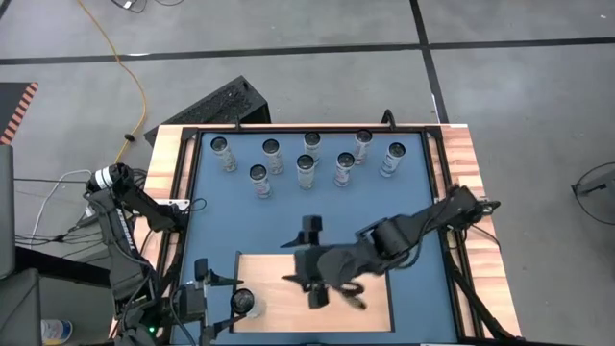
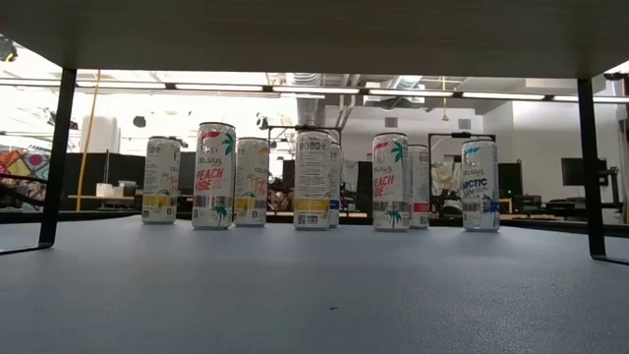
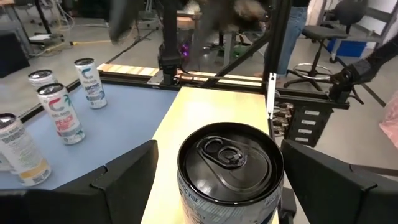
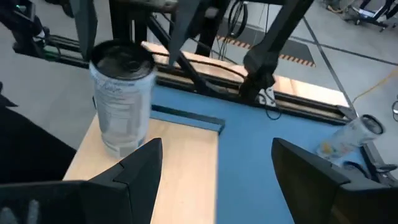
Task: Place canned beverage on shelf
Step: Put the bottom right white blue soda can on the shelf
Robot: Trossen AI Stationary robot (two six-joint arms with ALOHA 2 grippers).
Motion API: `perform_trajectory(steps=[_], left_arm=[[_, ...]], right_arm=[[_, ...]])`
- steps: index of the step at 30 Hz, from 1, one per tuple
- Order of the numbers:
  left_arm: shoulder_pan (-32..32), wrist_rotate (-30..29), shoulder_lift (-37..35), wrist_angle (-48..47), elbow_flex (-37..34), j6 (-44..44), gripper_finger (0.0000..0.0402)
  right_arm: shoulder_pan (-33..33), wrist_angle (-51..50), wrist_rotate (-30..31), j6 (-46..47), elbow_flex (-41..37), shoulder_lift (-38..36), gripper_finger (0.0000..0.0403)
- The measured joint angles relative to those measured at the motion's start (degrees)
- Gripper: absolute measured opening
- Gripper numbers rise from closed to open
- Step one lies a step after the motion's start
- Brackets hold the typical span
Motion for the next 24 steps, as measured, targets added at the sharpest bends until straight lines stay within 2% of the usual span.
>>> perform_trajectory(steps=[8, 16, 24], left_arm=[[-0.1, -0.2, 0.0, 0.2, 0.0, 1.1, 0.0322], [-0.2, -0.4, 0.0, 0.5, 0.0, 1.9, 0.0322], [-0.2, -4.3, 0.0, 1.0, 0.0, 1.8, 0.0322]], right_arm=[[1.5, 14.5, 5.9, 1.8, -0.1, 7.9, 0.0286], [2.3, 13.1, 7.8, 6.7, 0.0, 7.8, 0.0286], [4.7, 13.6, 9.1, 7.6, 0.0, 6.0, 0.0286]])
